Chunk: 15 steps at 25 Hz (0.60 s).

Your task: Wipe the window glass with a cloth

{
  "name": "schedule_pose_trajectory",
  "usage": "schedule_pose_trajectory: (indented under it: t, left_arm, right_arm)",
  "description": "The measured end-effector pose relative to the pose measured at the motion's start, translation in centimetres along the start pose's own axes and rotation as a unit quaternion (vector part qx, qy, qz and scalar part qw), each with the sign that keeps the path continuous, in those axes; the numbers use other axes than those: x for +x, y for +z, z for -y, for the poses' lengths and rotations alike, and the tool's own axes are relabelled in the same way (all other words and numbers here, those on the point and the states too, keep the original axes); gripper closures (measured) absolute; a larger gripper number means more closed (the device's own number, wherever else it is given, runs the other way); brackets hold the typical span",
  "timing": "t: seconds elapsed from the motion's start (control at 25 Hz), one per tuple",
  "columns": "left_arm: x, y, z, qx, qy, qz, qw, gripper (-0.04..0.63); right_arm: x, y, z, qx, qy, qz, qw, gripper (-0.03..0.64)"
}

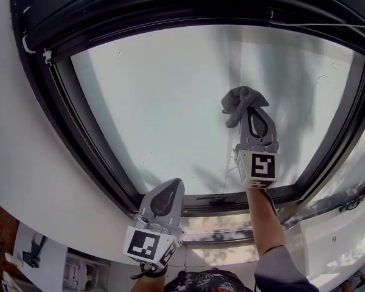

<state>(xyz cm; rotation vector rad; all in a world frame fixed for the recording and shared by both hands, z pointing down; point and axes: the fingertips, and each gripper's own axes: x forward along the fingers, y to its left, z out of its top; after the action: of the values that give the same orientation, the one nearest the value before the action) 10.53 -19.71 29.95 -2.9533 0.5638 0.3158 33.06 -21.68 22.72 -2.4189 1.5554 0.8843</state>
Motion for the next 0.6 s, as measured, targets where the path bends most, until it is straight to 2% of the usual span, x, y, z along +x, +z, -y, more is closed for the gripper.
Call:
schedule_pose_trajectory:
  t: [0.28,0.6]
  left_arm:
    - [1.6,-1.6,-0.5,-0.018,0.029,-0.013,0.9993,0.589]
    - [2.6,-2.0,-0.7,-0.010,0.052,-0.015,0.9985,0.589]
  right_arm:
    - [-2.2,-0.3,8.4,-0.013,-0.043,0.003,0.999,0.600]
    - [-4.9,-1.9,18.9,-0.028,-0.100,-0.014,0.994,0.598]
